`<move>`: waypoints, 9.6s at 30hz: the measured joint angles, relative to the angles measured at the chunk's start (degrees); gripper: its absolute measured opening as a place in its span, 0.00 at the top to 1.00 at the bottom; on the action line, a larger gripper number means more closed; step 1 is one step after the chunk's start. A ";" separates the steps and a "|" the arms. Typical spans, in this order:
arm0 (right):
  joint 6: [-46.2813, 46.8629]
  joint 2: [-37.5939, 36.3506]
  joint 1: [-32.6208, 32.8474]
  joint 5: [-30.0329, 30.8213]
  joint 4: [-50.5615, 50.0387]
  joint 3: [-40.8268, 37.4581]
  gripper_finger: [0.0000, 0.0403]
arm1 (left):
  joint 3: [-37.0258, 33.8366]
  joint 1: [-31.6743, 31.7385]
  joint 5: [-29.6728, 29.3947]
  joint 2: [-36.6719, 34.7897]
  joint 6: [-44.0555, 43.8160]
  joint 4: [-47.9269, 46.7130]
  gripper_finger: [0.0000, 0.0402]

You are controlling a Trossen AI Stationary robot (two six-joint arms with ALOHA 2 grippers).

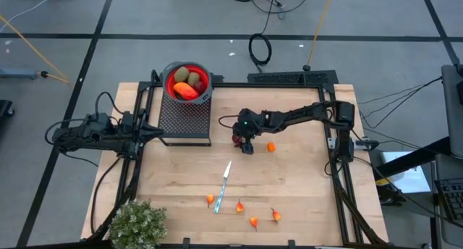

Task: Pick & Place Fruit
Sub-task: Put the red pomegranate into the red strainer bowl on the shelf

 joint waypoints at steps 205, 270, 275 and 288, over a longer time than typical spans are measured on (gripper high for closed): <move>-32.68 -28.57 17.66 33.81 6.62 0.02 0.43 | 42.25 2.34 -5.97 83.79 -18.90 22.06 0.59; 9.80 -51.66 7.38 20.72 -12.68 -16.84 0.98 | 42.26 19.04 -18.93 65.60 -13.91 0.66 0.56; 12.51 -57.67 6.40 19.35 -7.98 -21.18 1.00 | 42.27 22.28 -19.69 65.21 -12.60 -0.97 0.55; 19.19 -69.03 5.05 17.79 0.47 -29.44 1.00 | 42.27 29.56 -18.74 65.29 -9.93 -6.08 0.55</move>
